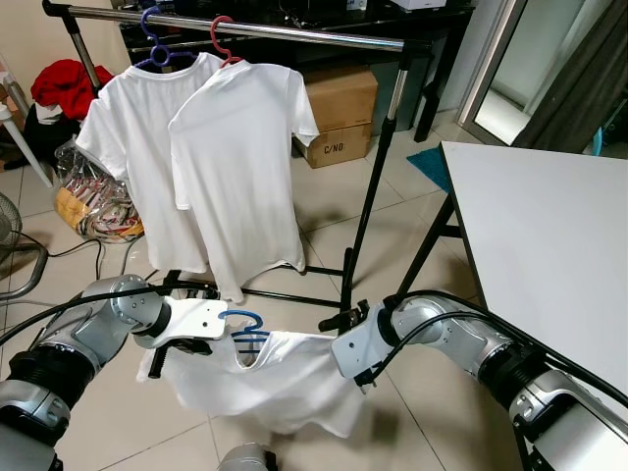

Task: Hang hanger

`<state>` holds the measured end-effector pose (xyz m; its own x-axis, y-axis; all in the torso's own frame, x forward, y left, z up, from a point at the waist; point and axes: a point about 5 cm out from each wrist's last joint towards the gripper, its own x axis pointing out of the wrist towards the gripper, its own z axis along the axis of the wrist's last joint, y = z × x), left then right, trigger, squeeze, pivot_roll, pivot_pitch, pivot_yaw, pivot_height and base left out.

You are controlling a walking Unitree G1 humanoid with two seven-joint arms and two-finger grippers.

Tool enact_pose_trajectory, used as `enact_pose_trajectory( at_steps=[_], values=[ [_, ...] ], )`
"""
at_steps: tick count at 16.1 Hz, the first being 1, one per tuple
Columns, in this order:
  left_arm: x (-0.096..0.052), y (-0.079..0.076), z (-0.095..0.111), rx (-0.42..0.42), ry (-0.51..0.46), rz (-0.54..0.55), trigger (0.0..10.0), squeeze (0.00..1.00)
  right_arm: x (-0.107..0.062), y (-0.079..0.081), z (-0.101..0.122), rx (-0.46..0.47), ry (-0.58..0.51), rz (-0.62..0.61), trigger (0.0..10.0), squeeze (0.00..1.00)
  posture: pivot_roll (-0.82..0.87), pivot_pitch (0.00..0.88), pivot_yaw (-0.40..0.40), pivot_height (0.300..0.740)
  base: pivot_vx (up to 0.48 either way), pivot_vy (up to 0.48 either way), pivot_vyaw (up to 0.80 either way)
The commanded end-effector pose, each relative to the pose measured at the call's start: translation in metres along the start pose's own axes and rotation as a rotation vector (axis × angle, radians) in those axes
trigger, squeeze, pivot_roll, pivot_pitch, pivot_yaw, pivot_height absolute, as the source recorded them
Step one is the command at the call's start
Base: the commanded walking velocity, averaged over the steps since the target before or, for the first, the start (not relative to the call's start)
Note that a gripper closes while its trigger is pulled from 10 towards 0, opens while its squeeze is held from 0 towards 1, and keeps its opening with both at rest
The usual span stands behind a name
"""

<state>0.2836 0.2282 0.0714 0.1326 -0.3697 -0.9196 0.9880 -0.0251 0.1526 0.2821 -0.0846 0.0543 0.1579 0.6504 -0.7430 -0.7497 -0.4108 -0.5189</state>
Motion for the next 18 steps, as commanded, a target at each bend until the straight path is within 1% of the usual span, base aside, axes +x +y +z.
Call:
enact_pose_trajectory(
  at_steps=[1, 9, 15, 16, 17, 18],
  values=[
    [-0.0040, 0.0052, 0.0029, 0.019, -0.009, 0.021, 10.0, 0.00, -0.0039, 0.0008, -0.0051, 0.028, 0.014, -0.003, 0.0, 0.00, 0.07, 0.000, 0.028, 0.740, 0.000, 0.000, 0.00],
    [-0.0051, 0.0053, 0.0012, 0.018, -0.007, 0.026, 10.0, 0.00, -0.0069, 0.0006, -0.0071, 0.043, 0.013, 0.016, 0.0, 0.00, 0.08, 0.000, 0.027, 0.740, 0.000, 0.000, 0.00],
    [-0.0020, 0.0043, 0.0025, 0.019, -0.019, 0.025, 10.0, 0.00, -0.0085, -0.0015, -0.0073, 0.065, 0.004, 0.006, 0.0, 0.00, 0.07, 0.000, 0.024, 0.740, 0.000, 0.000, 0.00],
    [-0.0015, 0.0038, 0.0024, 0.009, -0.027, 0.024, 10.0, 0.20, -0.0085, -0.0021, -0.0072, 0.071, 0.001, 0.001, 0.0, 0.00, 0.08, 0.000, 0.023, 0.740, 0.000, 0.000, 0.00],
    [-0.0012, 0.0029, 0.0023, -0.004, -0.038, 0.018, 10.0, 1.00, -0.0085, -0.0023, -0.0075, 0.075, 0.001, -0.001, 0.0, 0.00, 0.08, 0.000, 0.023, 0.740, 0.000, 0.000, 0.00],
    [-0.0014, 0.0022, 0.0022, -0.008, -0.041, 0.013, 10.0, 1.00, -0.0086, -0.0026, -0.0079, 0.078, 0.001, -0.003, 0.0, 0.00, 0.08, 0.000, 0.022, 0.740, 0.000, 0.000, 0.00]
  ],
)
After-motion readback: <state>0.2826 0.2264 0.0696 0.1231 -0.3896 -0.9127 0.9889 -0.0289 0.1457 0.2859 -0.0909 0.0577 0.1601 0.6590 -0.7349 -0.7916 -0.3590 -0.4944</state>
